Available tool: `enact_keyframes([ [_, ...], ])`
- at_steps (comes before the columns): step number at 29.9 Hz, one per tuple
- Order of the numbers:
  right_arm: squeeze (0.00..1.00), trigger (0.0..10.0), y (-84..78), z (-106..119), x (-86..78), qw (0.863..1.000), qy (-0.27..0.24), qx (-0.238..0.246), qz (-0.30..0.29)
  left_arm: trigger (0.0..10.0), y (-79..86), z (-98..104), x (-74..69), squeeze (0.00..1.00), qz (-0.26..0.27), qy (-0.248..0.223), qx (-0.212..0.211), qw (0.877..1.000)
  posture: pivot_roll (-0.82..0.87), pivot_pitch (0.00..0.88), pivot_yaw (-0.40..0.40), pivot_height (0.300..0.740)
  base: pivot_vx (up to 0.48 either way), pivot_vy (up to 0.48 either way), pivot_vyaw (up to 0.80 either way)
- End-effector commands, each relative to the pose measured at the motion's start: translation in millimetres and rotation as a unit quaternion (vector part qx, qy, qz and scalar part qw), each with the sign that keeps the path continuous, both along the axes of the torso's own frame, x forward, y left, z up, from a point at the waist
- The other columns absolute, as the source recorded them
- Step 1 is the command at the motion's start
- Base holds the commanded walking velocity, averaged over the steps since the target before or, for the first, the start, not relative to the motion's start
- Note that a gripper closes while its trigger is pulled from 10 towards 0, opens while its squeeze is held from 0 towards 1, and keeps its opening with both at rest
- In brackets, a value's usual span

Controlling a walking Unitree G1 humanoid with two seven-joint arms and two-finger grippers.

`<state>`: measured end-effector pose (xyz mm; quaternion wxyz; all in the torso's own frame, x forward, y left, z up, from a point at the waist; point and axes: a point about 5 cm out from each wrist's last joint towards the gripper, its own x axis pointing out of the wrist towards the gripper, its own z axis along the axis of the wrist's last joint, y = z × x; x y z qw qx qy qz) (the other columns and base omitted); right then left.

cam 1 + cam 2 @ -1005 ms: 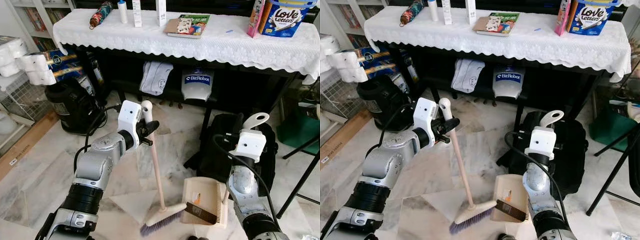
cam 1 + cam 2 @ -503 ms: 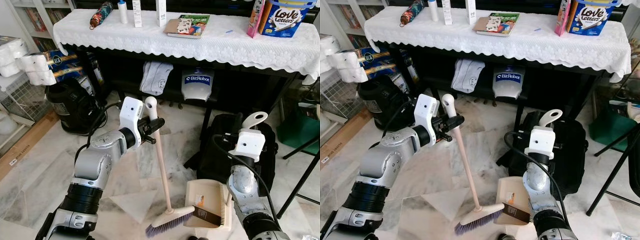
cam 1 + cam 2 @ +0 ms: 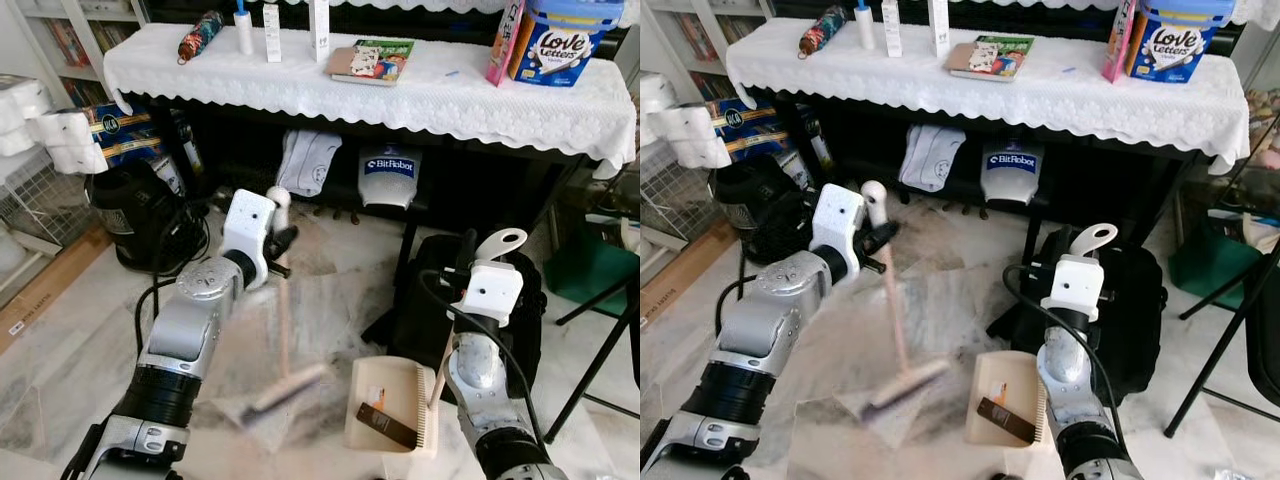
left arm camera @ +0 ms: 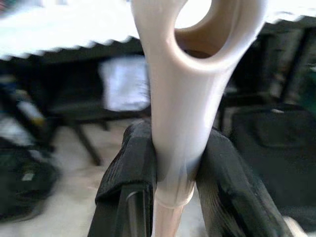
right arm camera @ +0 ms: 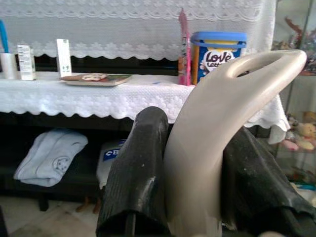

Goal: Sweep floor

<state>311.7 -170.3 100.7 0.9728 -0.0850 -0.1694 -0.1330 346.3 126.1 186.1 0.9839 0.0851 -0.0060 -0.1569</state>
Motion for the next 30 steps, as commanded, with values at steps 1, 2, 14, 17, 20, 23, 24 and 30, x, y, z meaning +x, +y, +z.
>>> enact_keyframes([
  [1,0.00,10.0,4.0,9,0.9,1.000,-0.025,-0.002,0.011,10.0,3.3,5,1.0,0.00,0.016,-0.024,0.001,1.000,0.06,0.005,0.021,0.740,0.000,0.000,0.00],
  [2,0.00,10.0,5.7,9,0.7,1.000,-0.025,-0.001,0.017,10.0,6.2,3,-0.1,0.00,0.031,-0.039,0.005,0.999,0.06,0.005,0.020,0.740,0.000,0.000,0.00],
  [14,0.00,10.0,11.3,9,6.0,0.994,-0.015,0.101,0.046,10.0,23.3,-20,-5.2,0.00,0.146,-0.058,-0.048,0.986,0.04,0.011,0.016,0.740,0.000,0.000,0.00],
  [17,0.00,10.0,9.1,9,5.6,0.994,-0.017,0.100,0.047,10.0,25.4,-22,-6.5,0.00,0.162,-0.062,-0.062,0.983,0.03,0.011,0.014,0.740,0.000,0.000,0.00],
  [20,0.00,10.0,7.3,10,5.7,0.992,-0.020,0.109,0.053,10.0,27.8,-24,-8.5,0.00,0.169,-0.070,-0.068,0.981,0.03,0.011,0.012,0.740,0.000,0.000,0.00],
  [23,0.00,10.0,7.2,11,6.0,0.990,-0.023,0.124,0.058,10.0,34.6,-25,-9.9,0.00,0.191,-0.074,-0.075,0.976,0.03,0.015,0.004,0.740,0.000,0.000,0.00],
  [24,0.00,10.0,7.5,12,6.1,0.990,-0.023,0.125,0.060,10.0,36.8,-25,-10.1,0.00,0.198,-0.074,-0.079,0.974,0.03,0.017,0.000,0.740,0.000,0.000,0.00],
  [30,0.00,10.0,9.0,13,6.4,0.989,-0.024,0.131,0.071,10.0,43.0,-26,-11.0,0.00,0.217,-0.074,-0.104,0.968,0.03,0.022,-0.008,0.740,0.000,0.000,0.00],
])
